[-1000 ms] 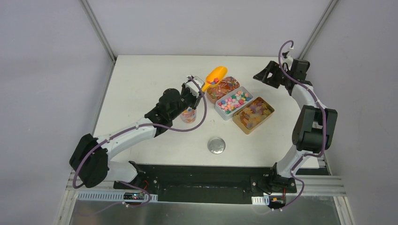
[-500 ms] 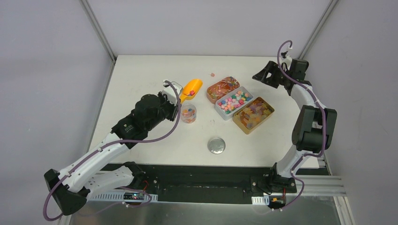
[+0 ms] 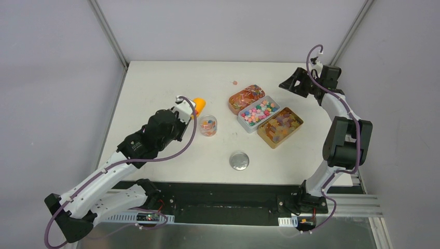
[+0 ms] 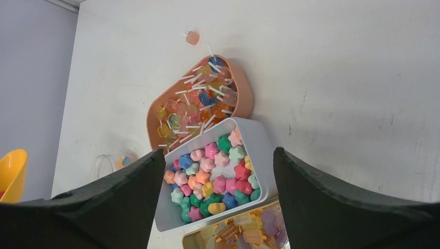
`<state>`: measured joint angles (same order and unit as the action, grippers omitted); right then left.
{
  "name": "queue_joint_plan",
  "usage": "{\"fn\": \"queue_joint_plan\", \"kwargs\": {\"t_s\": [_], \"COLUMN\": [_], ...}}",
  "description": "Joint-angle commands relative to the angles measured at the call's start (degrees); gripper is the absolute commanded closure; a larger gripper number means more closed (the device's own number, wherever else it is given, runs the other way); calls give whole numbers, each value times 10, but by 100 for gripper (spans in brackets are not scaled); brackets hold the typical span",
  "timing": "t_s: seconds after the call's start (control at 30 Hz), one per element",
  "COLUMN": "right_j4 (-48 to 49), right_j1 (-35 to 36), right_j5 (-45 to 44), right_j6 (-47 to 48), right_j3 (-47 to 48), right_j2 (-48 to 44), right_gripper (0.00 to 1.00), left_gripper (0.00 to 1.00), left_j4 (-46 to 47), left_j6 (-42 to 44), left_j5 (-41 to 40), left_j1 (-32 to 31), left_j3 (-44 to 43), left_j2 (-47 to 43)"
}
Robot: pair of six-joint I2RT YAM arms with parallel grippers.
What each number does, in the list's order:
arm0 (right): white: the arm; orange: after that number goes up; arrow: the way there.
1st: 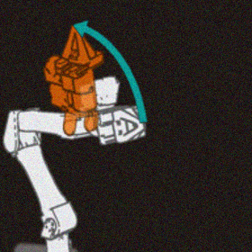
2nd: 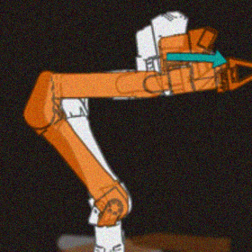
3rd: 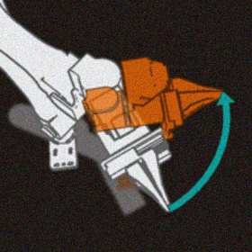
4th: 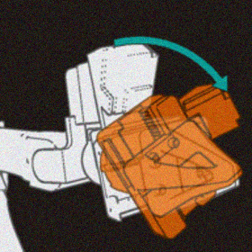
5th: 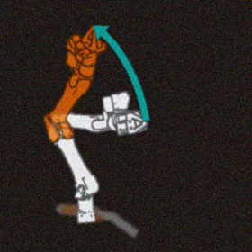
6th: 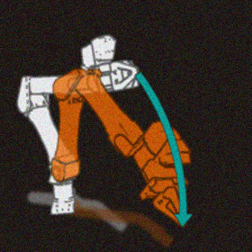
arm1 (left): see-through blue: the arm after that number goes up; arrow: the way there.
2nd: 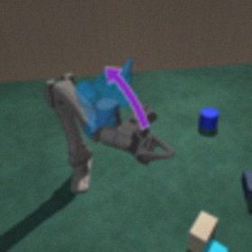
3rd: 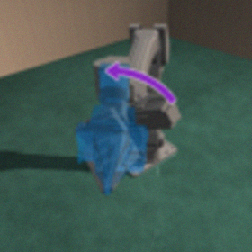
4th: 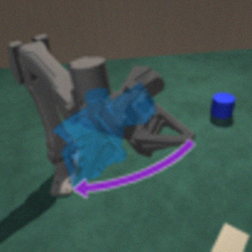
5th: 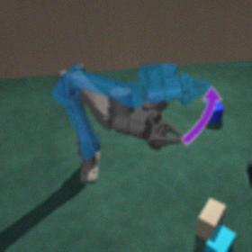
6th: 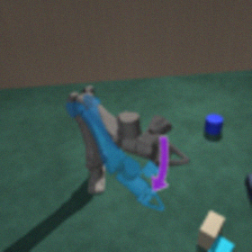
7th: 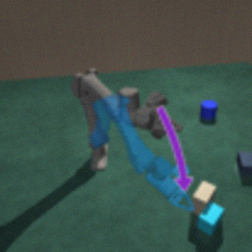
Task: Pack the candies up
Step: Place the fake candies in the packing bottle.
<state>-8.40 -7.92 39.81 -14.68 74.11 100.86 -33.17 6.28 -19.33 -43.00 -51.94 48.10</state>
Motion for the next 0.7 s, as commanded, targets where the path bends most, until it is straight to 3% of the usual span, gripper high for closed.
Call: {"fn": "queue_joint_plan", "kwargs": {"t_s": [0.0, 0.67], "right_j4": [24, 24], "right_j1": [3, 3], "right_j5": [1, 3], "right_j6": [14, 19], "right_j3": [-1, 2], "right_j2": [-17, -9], "right_gripper": [21, 21], "left_gripper": [100, 100], "left_j4": [-9, -84], "left_j6": [19, 66], "left_j5": [-5, 52], "left_j1": [5, 5], "left_j3": [1, -36], "left_j2": [5, 94]}}
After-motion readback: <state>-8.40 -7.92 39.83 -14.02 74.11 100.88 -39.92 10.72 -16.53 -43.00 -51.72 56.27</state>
